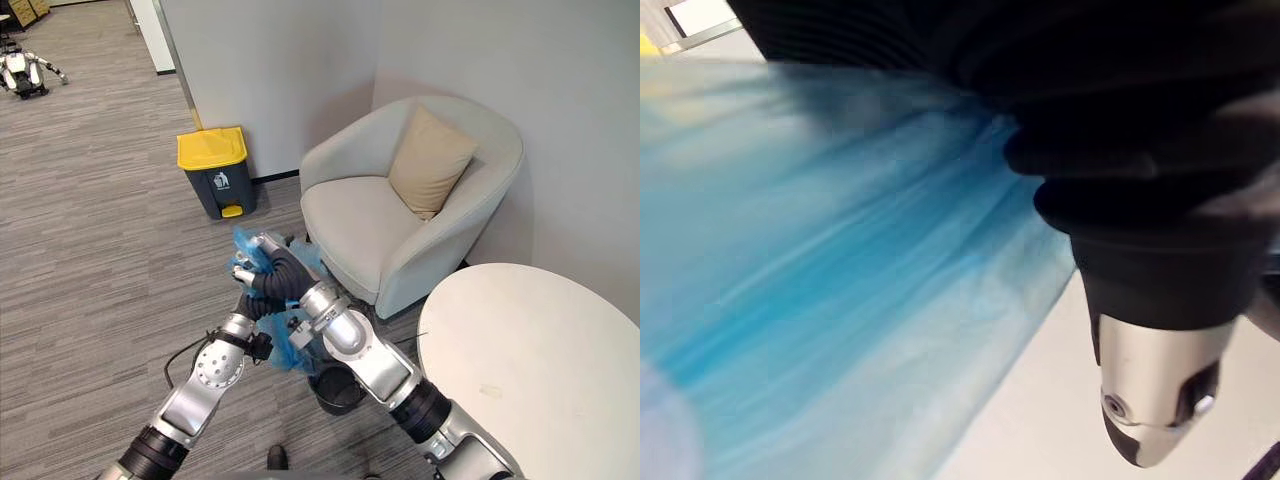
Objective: Gather rubbish on tea table into small bin, then transfer packed bag to large trash can.
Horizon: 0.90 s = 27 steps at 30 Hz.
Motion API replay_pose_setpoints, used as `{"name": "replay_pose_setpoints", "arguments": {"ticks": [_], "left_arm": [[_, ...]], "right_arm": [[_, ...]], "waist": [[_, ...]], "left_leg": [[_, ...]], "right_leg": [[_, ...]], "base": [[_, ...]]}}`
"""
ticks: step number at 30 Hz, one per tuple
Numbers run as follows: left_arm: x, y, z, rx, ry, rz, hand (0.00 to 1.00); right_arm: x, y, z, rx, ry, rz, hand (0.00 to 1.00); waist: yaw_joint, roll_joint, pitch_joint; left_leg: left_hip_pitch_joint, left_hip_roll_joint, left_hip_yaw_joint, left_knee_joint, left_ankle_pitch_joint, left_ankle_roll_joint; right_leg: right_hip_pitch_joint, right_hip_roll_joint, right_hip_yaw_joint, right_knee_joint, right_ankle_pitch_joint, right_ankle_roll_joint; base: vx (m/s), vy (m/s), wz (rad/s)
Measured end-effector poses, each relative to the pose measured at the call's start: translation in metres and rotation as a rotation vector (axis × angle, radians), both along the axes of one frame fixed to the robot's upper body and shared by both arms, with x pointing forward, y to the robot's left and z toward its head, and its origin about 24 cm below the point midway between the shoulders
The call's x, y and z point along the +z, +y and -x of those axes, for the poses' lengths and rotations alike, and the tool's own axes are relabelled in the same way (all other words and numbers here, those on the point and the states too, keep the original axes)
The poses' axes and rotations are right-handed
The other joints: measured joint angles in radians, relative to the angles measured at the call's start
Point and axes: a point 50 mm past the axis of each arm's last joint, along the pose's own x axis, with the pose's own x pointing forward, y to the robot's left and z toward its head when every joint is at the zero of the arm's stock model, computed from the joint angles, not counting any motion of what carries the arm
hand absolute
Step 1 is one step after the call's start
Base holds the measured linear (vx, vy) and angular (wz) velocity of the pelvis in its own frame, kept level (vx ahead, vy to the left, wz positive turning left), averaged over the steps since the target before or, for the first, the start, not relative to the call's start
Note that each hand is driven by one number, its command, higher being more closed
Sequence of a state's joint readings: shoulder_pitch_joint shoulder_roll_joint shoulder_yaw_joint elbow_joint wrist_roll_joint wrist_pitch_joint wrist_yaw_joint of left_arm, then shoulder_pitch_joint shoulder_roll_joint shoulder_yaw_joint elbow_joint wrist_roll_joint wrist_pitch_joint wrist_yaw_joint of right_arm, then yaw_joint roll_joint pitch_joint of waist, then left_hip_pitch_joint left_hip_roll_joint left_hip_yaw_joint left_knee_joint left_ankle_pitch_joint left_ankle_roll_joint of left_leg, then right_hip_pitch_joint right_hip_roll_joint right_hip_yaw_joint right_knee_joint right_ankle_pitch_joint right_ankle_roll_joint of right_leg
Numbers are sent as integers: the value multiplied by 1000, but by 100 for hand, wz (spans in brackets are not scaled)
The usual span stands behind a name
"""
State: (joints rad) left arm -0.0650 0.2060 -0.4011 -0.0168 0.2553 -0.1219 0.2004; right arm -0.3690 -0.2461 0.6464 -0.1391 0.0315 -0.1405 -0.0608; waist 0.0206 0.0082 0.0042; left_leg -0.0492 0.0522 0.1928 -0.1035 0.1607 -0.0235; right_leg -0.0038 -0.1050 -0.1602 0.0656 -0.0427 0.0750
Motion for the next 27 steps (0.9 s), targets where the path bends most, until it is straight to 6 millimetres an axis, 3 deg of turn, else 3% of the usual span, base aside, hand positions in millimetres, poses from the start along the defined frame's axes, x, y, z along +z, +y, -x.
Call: {"name": "replay_pose_setpoints", "arguments": {"ticks": [17,27], "left_arm": [[-56,13,7,119,218,-136,0],[-76,14,19,122,322,-145,0]], "right_arm": [[-8,-1,-5,-39,55,49,100],[3,-4,-12,-83,54,-33,100]], "waist": [[3,-3,-1],[-2,-6,-3]], "left_leg": [[-2,12,-1,-1,-1,-1],[-8,14,-2,0,0,-1]], "right_leg": [[0,4,2,-3,2,0],[0,16,1,-16,11,-2]], "base": [[0,0,0],[0,0,0]]}}
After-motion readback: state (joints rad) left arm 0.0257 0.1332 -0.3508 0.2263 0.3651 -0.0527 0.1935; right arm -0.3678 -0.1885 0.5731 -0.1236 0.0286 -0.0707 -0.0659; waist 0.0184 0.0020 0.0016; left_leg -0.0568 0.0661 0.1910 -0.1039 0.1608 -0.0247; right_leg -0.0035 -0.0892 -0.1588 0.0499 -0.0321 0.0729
